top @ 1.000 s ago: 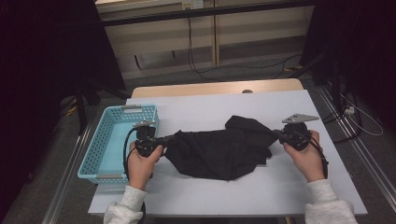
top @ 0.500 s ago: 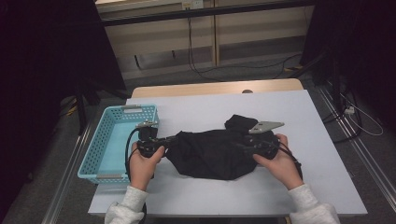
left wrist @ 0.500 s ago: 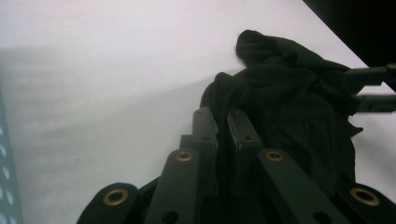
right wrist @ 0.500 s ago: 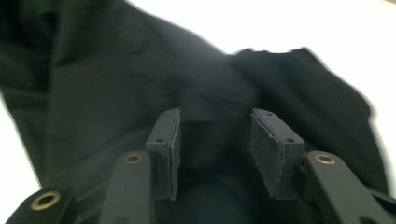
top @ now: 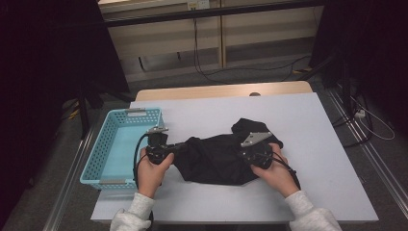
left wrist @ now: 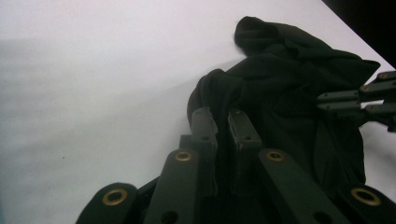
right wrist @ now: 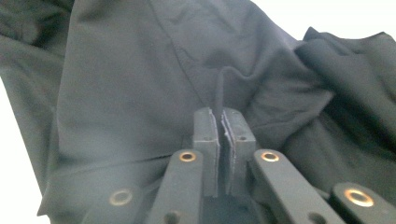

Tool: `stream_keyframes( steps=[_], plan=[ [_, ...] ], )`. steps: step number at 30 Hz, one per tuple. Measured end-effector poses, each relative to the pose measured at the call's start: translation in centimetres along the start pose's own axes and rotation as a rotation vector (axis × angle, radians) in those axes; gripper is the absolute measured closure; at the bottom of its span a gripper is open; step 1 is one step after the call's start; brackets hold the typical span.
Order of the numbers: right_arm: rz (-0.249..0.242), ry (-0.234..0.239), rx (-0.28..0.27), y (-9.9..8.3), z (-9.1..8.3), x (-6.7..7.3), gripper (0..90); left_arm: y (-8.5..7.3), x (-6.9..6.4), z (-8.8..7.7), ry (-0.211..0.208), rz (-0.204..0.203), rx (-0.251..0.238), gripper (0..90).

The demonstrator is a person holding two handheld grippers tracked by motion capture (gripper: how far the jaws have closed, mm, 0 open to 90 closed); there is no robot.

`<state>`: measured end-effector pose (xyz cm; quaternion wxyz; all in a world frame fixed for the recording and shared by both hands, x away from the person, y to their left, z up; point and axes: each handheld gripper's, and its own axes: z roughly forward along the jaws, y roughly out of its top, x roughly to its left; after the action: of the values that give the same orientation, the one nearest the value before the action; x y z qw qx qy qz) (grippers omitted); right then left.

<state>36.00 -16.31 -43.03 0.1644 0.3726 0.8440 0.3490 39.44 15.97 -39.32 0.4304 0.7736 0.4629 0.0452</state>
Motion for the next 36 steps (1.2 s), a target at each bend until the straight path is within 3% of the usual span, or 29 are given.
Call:
stream_keyframes(
  steps=[3, 7, 9, 12, 15, 19, 22, 25, 31, 36],
  plan=[
    [0.065, -0.005, -0.062, -0.1, -1.4, -1.2, 87.1, -0.1, -0.1, 0.2, 0.000, 0.002, 0.000, 83.0],
    [0.156, -0.022, -0.134, -0.7, -3.4, -3.9, 87.1, -0.5, -0.4, 1.3, -0.021, 0.010, 0.022, 82.7],
    [0.208, -0.029, -0.142, -1.6, -3.9, -5.2, 86.3, -0.8, -0.6, 2.1, -0.029, 0.018, 0.044, 82.2],
    [0.244, -0.023, -0.111, -3.0, -3.6, -6.1, 84.6, -1.0, -0.8, 2.8, -0.027, 0.036, 0.062, 80.6],
    [0.220, -0.034, -0.056, -3.5, -3.2, -6.1, 82.9, -1.1, -0.6, 2.7, -0.014, 0.041, 0.051, 74.0],
    [0.213, -0.046, -0.058, -3.5, -3.2, -6.1, 77.8, -1.0, -0.4, 2.2, -0.013, 0.048, 0.039, 57.2],
    [0.196, -0.045, -0.047, -3.6, -3.3, -6.0, 80.6, -1.0, -0.5, 2.0, -0.019, 0.045, 0.035, 45.9],
    [0.198, -0.051, -0.053, -3.6, -3.5, -6.1, 77.8, -0.8, -0.8, 1.6, -0.038, 0.057, 0.035, 39.5],
    [0.171, -0.039, -0.101, -3.3, -4.6, -5.3, 64.1, -0.6, -1.2, 1.4, -0.022, 0.071, 0.017, 30.1],
    [0.162, -0.015, -0.112, -2.9, -4.7, -4.2, 56.8, -1.1, -1.2, 2.1, -0.021, 0.073, 0.042, 24.1]
  ],
)
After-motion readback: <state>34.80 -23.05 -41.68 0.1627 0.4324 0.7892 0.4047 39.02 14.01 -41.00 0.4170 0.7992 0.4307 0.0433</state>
